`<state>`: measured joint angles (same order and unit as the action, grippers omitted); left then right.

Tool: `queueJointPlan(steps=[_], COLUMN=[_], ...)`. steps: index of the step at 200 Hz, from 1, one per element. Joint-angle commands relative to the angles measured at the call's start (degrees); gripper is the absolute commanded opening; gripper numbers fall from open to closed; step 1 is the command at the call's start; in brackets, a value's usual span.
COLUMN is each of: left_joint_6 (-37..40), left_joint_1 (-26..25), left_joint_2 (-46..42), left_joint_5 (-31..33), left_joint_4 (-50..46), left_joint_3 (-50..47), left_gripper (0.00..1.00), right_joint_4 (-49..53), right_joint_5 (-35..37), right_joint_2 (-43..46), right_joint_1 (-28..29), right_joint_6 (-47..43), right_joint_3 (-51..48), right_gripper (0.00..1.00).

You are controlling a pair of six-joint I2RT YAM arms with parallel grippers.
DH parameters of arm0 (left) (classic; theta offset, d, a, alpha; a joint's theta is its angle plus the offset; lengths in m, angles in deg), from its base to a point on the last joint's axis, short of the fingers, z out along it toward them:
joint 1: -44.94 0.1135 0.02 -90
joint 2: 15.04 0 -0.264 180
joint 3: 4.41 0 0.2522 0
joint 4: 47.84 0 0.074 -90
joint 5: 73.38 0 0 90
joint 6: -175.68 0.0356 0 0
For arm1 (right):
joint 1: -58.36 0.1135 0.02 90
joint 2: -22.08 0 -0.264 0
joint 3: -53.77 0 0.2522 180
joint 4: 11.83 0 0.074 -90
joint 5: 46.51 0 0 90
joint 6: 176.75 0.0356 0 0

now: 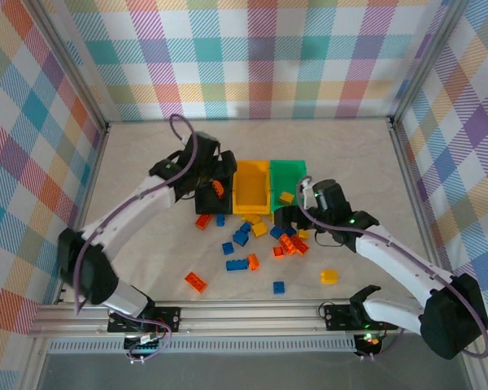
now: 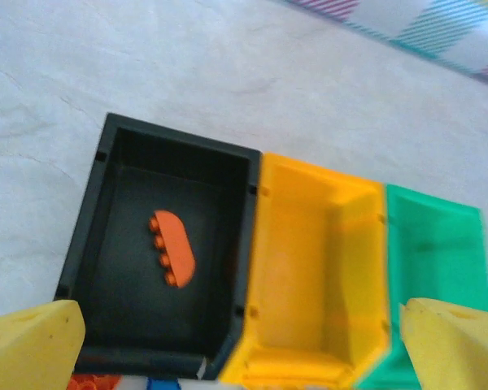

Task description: Sort the legos into containers by color

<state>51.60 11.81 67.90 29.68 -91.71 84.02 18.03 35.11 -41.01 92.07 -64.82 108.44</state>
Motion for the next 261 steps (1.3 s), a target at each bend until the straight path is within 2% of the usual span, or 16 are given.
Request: queueJointPlan(steps=[1,23,58,94,111,141,200,261], left_joint_6=[-2.3,-4.5,-8.0,-9.1,-9.0,-8.8,-8.8,-8.7], left_joint_1=[-1.0,-1.4,-1.5,-1.5,-1.5,-1.5,-1.5,-1.5], left_joint_2=[-8.1,-16.0,-25.9,-29.4,-29.9,-30.7,-30.7,-30.7], left_joint_5=[-4.4,-6.5,-8.0,-7.9,-7.4,-7.0,-6.8,-6.4], left_joint_4=[2.2,3.6,5.7,5.7,5.1,4.9,4.9,4.7], left_joint_3=[-8.1,-16.9,-28.2,-33.1,-33.7,-34.2,-34.7,-34.4], left_gripper=[1.00,1.00,1.00,1.00,1.00,1.00,1.00,1.00], right_joint_4=[1.7,1.4,-1.6,-2.0,-2.4,-2.2,-1.0,0.7], right_joint_5=[2.8,6.3,8.2,12.0,15.1,17.9,19.4,20.3], right_joint_2=[-0.7,-3.0,-8.4,-16.9,-20.0,-23.3,-27.8,-29.2], right_joint_1=[6.2,12.7,20.6,26.0,27.8,28.9,29.2,29.3], right_joint_6=[-1.2,-0.1,3.0,4.2,5.2,5.7,4.9,5.1], right_joint_3=[-0.6,-1.2,-0.8,1.3,2.4,4.1,6.6,6.6], right_gripper=[0.90,0.88,0.79,0.77,0.72,0.64,0.63,0.43])
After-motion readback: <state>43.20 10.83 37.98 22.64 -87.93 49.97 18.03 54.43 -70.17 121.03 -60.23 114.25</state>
